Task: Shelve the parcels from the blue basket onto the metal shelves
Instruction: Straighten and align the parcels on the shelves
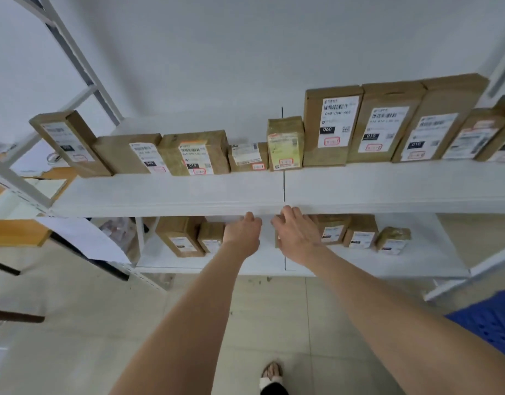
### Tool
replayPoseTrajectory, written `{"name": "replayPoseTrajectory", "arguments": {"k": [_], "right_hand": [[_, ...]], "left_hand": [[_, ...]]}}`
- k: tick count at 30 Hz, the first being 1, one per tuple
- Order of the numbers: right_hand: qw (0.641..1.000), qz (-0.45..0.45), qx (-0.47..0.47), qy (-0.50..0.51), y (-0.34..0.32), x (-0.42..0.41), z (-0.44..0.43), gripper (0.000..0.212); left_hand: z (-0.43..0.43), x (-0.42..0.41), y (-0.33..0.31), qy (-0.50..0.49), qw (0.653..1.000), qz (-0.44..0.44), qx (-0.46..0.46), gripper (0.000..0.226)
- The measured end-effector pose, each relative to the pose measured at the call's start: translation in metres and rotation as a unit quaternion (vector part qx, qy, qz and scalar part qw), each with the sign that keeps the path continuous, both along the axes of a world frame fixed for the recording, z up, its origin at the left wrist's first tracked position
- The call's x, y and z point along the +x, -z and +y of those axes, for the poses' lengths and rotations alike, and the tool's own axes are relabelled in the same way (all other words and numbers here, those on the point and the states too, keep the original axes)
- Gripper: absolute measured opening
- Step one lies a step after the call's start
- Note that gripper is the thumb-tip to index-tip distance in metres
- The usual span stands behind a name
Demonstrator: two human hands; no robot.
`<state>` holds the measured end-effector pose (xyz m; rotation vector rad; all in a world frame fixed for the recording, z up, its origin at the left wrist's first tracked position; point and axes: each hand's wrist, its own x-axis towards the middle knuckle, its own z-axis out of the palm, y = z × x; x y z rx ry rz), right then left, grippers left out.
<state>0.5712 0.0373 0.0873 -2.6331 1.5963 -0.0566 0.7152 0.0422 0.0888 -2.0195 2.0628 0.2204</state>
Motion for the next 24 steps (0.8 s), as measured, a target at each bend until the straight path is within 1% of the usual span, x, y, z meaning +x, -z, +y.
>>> {"name": "replayPoseTrajectory", "arguments": {"k": [4, 7, 9, 11, 13, 15, 17, 21, 24], "right_hand": [[0.997, 0.025, 0.073, 0.015, 0.072, 0.005, -0.006, 0.050], [0.992, 0.041, 0.113, 0.043, 0.136, 0.012, -0.026, 0.061], [0.990, 0.025, 0.127, 0.061, 0.180, 0.020, -0.040, 0.065], [0.990, 0.005, 0.127, 0.068, 0.218, 0.026, -0.054, 0.068], [0.990, -0.013, 0.119, 0.078, 0.252, 0.029, -0.076, 0.074], [0.988, -0.026, 0.100, 0.110, 0.282, 0.029, -0.099, 0.083], [0.988, -0.028, 0.081, 0.130, 0.309, 0.028, -0.117, 0.091], [0.992, -0.028, 0.014, 0.125, 0.344, 0.031, -0.140, 0.095], [0.987, -0.066, -0.017, 0.144, 0.358, 0.036, -0.158, 0.094]], "left_hand": [[0.000, 0.000, 0.076, -0.042, 0.995, 0.026, 0.084, 0.051], [-0.009, 0.008, 0.141, -0.057, 0.992, 0.032, 0.110, 0.057], [-0.020, 0.021, 0.183, -0.061, 0.992, 0.031, 0.110, 0.061], [-0.040, 0.039, 0.216, -0.065, 0.993, 0.026, 0.092, 0.060], [-0.064, 0.059, 0.237, -0.090, 0.994, 0.030, 0.051, 0.056], [-0.086, 0.075, 0.255, -0.122, 0.991, 0.047, 0.002, 0.051], [-0.102, 0.087, 0.277, -0.139, 0.989, 0.049, -0.020, 0.052], [-0.123, 0.099, 0.322, -0.119, 0.991, 0.050, -0.043, 0.063], [-0.130, 0.104, 0.346, -0.125, 0.989, 0.045, -0.067, 0.058]]}}
